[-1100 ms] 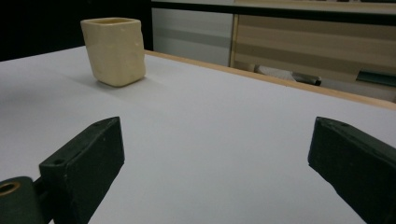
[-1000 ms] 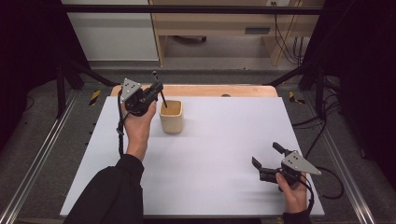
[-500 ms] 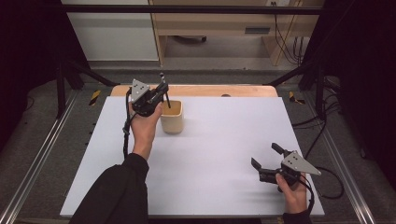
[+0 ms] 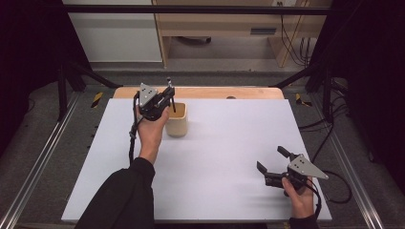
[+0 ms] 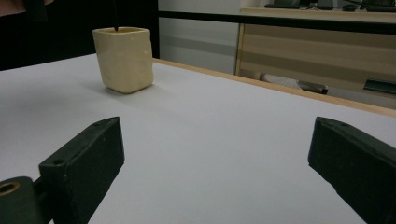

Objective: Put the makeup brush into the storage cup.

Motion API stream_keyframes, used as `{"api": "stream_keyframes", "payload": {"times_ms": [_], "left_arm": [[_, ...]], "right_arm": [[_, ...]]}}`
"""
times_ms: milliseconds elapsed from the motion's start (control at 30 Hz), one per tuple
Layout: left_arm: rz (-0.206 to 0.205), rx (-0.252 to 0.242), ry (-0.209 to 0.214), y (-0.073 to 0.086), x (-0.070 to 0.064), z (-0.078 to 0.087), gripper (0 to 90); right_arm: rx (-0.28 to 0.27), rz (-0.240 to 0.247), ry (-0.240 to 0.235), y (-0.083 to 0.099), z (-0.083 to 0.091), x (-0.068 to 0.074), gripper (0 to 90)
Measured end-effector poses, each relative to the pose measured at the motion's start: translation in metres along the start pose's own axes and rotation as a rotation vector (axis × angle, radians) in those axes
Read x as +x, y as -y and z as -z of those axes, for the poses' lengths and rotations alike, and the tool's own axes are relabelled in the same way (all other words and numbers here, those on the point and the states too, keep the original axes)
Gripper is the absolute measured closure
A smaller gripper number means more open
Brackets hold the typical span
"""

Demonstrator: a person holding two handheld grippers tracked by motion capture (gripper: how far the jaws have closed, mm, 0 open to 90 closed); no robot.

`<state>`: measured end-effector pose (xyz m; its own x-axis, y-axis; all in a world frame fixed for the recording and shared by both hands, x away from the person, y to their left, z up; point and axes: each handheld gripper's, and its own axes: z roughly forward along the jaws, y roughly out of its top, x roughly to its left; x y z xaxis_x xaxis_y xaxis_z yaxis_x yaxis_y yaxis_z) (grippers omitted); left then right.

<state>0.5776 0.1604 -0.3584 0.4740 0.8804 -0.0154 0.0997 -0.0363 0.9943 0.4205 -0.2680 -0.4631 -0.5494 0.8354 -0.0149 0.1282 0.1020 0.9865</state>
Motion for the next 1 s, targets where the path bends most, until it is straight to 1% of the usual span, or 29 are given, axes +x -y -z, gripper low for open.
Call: {"api": "stream_keyframes", "payload": {"times_ms": [133,167,233,333,367,433,567,667,767,1000], "left_arm": [[0.004,0.005,-0.001,0.003,0.000,-0.001,83.6],[0.000,0.009,0.002,0.004,0.000,-0.002,83.6],[-0.011,0.012,0.005,0.005,0.000,-0.002,83.6],[0.012,0.006,0.007,0.007,0.001,-0.003,83.6],[0.006,0.011,-0.001,0.008,0.001,-0.002,83.6],[-0.006,0.016,-0.001,0.010,0.001,-0.003,83.6],[-0.005,0.016,0.002,0.014,0.001,-0.004,83.6],[-0.003,0.021,-0.004,0.017,0.001,-0.003,83.5],[-0.004,0.021,0.001,0.019,0.001,-0.004,83.6],[-0.015,0.031,0.006,0.024,-0.001,-0.005,83.6]], "right_arm": [[-0.005,0.005,-0.004,0.000,0.000,0.000,3.9],[-0.003,0.003,-0.005,0.000,0.000,0.000,3.9],[-0.009,0.015,-0.006,0.000,0.000,0.000,4.1],[-0.008,0.017,-0.006,0.000,0.000,0.000,4.1],[-0.007,0.015,-0.008,0.000,0.000,0.000,4.1],[-0.008,0.016,-0.010,0.000,-0.001,0.000,4.2],[-0.004,0.019,-0.009,0.000,-0.001,0.000,4.2],[-0.003,0.019,-0.011,0.000,-0.001,0.001,4.2],[-0.002,0.019,-0.011,0.001,-0.001,0.000,4.2],[-0.002,0.017,-0.013,0.001,-0.001,0.001,4.2]]}}
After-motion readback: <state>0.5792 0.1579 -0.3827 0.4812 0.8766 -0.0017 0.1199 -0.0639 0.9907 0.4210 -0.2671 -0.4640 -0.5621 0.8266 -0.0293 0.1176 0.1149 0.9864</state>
